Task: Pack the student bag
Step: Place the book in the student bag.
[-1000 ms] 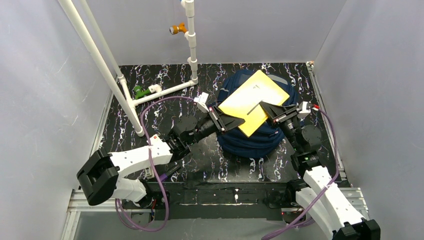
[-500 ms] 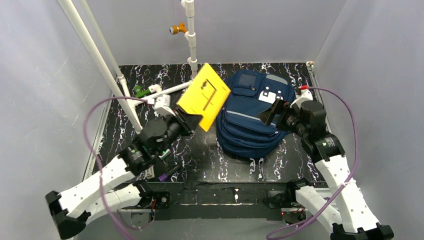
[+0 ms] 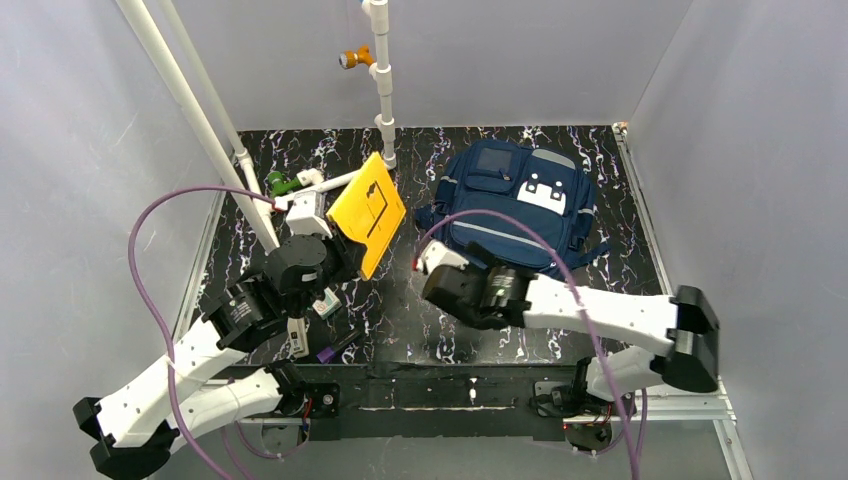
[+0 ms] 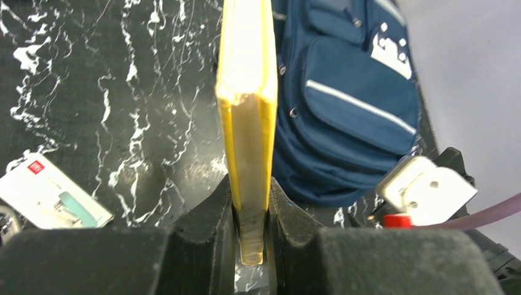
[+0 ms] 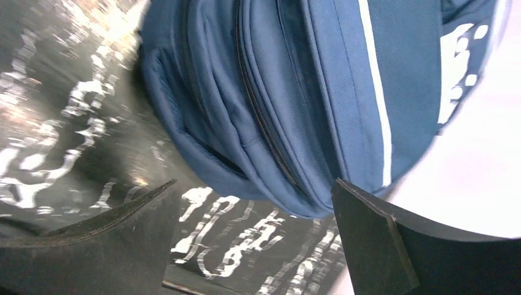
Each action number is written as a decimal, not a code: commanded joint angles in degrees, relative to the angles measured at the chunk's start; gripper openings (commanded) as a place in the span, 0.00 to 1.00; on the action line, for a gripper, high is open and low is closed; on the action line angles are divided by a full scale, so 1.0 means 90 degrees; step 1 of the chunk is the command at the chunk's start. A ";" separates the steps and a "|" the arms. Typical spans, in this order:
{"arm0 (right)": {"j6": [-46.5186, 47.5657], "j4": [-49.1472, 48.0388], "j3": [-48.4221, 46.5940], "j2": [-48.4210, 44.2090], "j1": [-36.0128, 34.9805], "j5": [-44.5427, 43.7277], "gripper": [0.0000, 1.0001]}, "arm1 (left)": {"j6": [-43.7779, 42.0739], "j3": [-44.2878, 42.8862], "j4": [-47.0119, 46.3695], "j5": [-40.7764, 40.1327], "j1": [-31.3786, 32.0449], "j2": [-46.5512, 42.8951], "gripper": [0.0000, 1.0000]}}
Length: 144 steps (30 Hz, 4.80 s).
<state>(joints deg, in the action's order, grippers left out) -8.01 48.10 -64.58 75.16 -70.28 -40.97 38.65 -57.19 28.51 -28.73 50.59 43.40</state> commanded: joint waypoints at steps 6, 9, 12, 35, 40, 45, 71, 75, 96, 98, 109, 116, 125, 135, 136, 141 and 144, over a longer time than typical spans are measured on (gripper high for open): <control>0.1344 0.0136 0.0587 0.0089 -0.0286 -0.2266 0.89 | 0.0129 -0.0271 0.0315 -0.0352 -0.0015 -0.0364 0.00; 0.1474 0.0057 0.0796 0.0098 -0.0124 -0.2338 0.46 | 0.0262 -0.0122 0.0310 -0.0350 -0.0015 -0.0443 0.00; 0.1772 -0.0327 0.0993 0.0040 0.0009 -0.2264 0.55 | 0.0340 -0.0081 0.0276 -0.0270 -0.0015 -0.0397 0.00; 0.2364 -0.1242 0.1411 0.0707 0.0599 -0.2015 0.67 | 0.0301 -0.0082 0.0269 -0.0144 -0.0015 -0.0356 0.00; 0.2271 -0.1283 0.1272 0.0908 0.0796 -0.2483 0.57 | 0.0329 -0.0024 0.0286 -0.0138 -0.0015 -0.0417 0.00; 0.2326 -0.1586 0.1356 0.1096 0.0877 -0.2798 0.66 | 0.0357 -0.0003 0.0312 -0.0156 -0.0015 -0.0465 0.00; 0.0712 -0.0660 -0.2618 0.0872 0.2582 0.1271 0.01 | 0.2758 0.0130 0.0328 0.1517 -0.0015 -0.1026 0.00; 0.0499 -0.0699 -0.2977 0.0988 0.2671 0.1597 0.01 | 0.3549 0.0649 -0.0468 0.2320 -0.0013 -0.1024 0.00; 0.0085 -0.0948 -0.3142 0.0707 0.2672 0.2523 0.01 | 0.4716 0.0750 -0.5438 0.1538 -0.0084 0.3321 0.00; 0.0044 -0.1094 -0.2973 0.0583 0.2672 0.2574 0.01 | 0.4727 0.0402 -0.5594 0.1290 -0.0084 0.3872 0.00; 0.0333 -0.1103 -0.2375 0.0131 0.2876 0.2345 0.01 | 0.3903 0.0071 -0.5959 0.2704 -0.0278 0.5259 0.98; 0.0371 -0.1141 -0.2274 0.0080 0.2944 0.2485 0.01 | 0.3221 0.0875 -0.5300 0.3078 -0.0320 0.3861 0.96; 0.0477 -0.1107 -0.1519 -0.0095 0.2965 0.2992 0.01 | 0.0897 0.0942 -0.2058 0.3091 -0.0527 0.1484 0.98; -0.0078 -0.1779 -0.0087 -0.0614 0.2965 0.3592 0.01 | 0.0054 0.0322 -0.0128 0.4232 -0.1698 0.1280 0.98; -0.0135 -0.1775 -0.0057 -0.0616 0.2970 0.3636 0.01 | 0.0059 0.0333 -0.0167 0.4249 -0.1764 0.1259 0.98; -0.0429 -0.1748 0.0272 -0.0861 0.2968 0.3635 0.01 | -0.0103 0.0224 -0.0286 0.4609 -0.2297 0.1406 0.98; -0.0679 -0.1853 0.0545 -0.1107 0.2965 0.3852 0.01 | -0.0041 -0.0014 -0.0236 0.4969 -0.2709 0.1823 0.96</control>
<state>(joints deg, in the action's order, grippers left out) -7.49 29.15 -62.43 68.79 -45.36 -1.87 39.72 -54.08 26.22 11.40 29.93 56.77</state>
